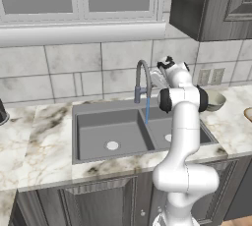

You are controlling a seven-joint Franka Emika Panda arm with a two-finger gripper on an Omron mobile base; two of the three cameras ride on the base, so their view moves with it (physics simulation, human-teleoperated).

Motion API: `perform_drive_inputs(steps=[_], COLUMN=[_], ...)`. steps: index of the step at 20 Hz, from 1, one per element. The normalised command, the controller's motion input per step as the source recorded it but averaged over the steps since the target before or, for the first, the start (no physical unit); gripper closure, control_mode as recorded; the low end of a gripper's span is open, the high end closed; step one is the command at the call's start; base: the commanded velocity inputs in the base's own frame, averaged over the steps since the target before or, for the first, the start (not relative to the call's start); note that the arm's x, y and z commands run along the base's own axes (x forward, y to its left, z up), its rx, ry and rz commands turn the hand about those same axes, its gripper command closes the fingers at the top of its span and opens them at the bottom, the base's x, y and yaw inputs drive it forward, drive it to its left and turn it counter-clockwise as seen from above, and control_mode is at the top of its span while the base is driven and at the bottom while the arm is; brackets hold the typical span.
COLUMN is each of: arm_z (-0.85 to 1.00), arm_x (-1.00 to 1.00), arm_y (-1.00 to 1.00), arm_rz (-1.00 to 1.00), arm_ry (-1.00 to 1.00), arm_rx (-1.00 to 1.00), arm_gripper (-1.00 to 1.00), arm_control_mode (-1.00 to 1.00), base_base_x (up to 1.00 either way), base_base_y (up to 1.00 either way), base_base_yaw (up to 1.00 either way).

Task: Rinse each bowl for a few seconds and place them down in the sink or on the counter.

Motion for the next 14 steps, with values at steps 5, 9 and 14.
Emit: perform_drive_inputs(steps=[5, 9, 14], arm_z=[0.12, 0.17, 0.22], arm_x=[0.00, -0.02, 0.00], arm_y=[-0.20, -0.30, -0.31], arm_rz=[-0.01, 0.00, 0.00], arm_ry=[-0.01, -0.02, -0.07], arm_rx=[0.07, 0.07, 0.04], arm_gripper=[1.00, 1.00, 1.00], arm_control_mode=[-1.00, -1.00, -1.00], base_base_x=[0.00, 0.00, 0.00], base_base_y=[0.00, 0.00, 0.00], base_base_yaw=[0.00, 0.00, 0.00])
